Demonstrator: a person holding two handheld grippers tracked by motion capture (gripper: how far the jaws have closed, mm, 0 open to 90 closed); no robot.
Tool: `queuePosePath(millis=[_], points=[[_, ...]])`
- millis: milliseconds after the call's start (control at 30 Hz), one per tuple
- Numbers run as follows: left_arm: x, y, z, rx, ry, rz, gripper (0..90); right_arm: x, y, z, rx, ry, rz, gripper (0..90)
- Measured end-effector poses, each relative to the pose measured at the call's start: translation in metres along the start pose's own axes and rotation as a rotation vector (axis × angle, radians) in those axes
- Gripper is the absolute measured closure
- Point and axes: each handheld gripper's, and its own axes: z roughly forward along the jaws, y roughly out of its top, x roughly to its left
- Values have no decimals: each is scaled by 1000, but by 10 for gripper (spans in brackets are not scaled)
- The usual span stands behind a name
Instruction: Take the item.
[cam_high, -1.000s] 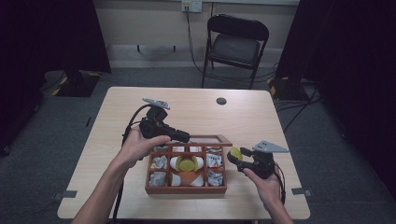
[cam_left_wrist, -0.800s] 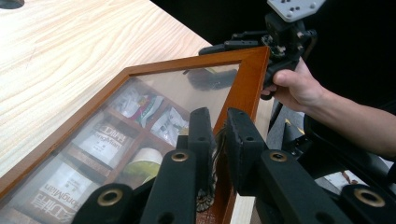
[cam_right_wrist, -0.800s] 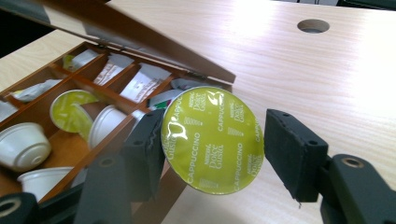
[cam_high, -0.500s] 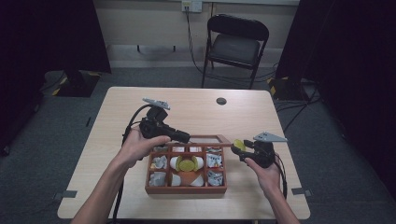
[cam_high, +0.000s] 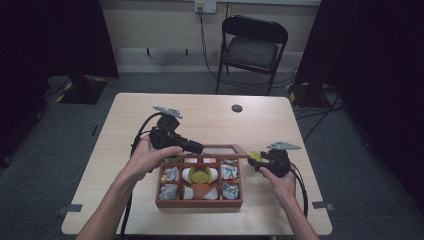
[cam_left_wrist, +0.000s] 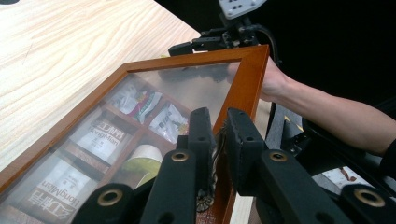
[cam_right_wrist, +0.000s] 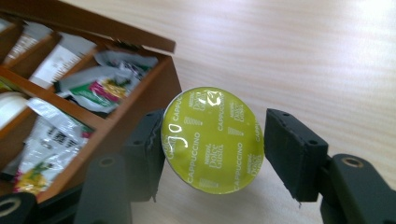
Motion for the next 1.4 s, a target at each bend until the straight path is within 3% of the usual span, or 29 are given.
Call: queuePosePath(millis=[333,733,900,1100,1400], points=[[0,-1,1,7,-5,1,809,-5,-8,8,45,-23,-2,399],[-1,0,1,9,-4,4,809,-7,-12,12,43,-32,3,392],[-1,0,1,11,-1,4,809,-8,-12,12,35,-28,21,279],[1,0,1,5,-11,11,810,-9,-9,4,-16,-21,47,197],[1,0,1,8,-14,19,811,-7,-11,-21,-4,-5,39,162]])
